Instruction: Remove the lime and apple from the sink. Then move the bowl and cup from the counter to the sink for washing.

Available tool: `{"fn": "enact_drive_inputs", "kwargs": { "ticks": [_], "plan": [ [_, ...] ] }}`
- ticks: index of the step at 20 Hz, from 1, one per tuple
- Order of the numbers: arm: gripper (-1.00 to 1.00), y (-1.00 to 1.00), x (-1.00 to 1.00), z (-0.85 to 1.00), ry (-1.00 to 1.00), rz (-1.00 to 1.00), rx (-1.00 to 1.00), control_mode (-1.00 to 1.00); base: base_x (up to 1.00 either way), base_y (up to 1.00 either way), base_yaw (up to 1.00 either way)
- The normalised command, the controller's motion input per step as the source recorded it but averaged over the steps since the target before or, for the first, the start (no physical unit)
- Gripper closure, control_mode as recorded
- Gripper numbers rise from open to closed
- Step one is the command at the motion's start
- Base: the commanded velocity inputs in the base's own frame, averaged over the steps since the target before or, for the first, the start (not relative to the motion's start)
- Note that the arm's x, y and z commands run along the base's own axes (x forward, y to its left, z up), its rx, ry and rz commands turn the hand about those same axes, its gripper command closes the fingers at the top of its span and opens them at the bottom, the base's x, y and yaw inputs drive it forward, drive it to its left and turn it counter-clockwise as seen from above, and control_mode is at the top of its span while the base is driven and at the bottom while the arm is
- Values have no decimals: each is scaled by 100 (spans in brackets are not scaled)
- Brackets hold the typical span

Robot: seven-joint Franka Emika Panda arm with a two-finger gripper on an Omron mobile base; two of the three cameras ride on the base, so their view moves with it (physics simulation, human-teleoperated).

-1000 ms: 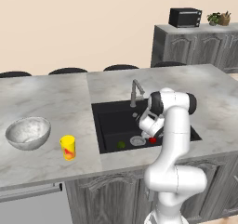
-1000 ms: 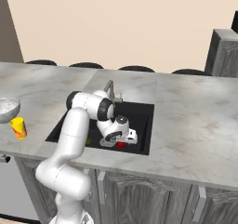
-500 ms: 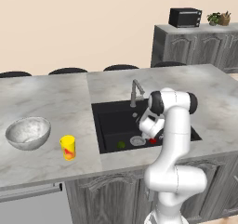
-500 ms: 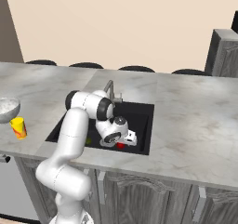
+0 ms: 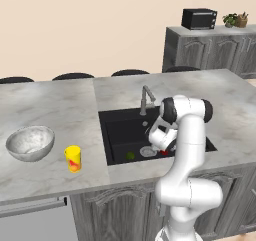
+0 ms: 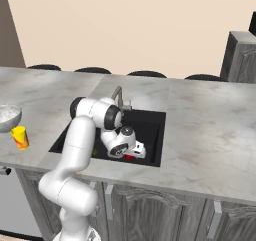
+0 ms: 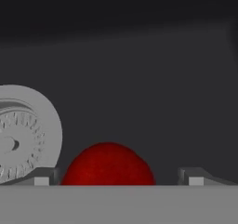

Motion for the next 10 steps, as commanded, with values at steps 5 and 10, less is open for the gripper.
{"fn": "enact_drive_inputs", "kwargs": {
  "ticks": [5,10],
  "plan": [
    [-100,6,2,-11,0,0,0,-100,0,0,0],
    [100,1,2,-14,0,0,0,-100,0,0,0]
  ]
}}
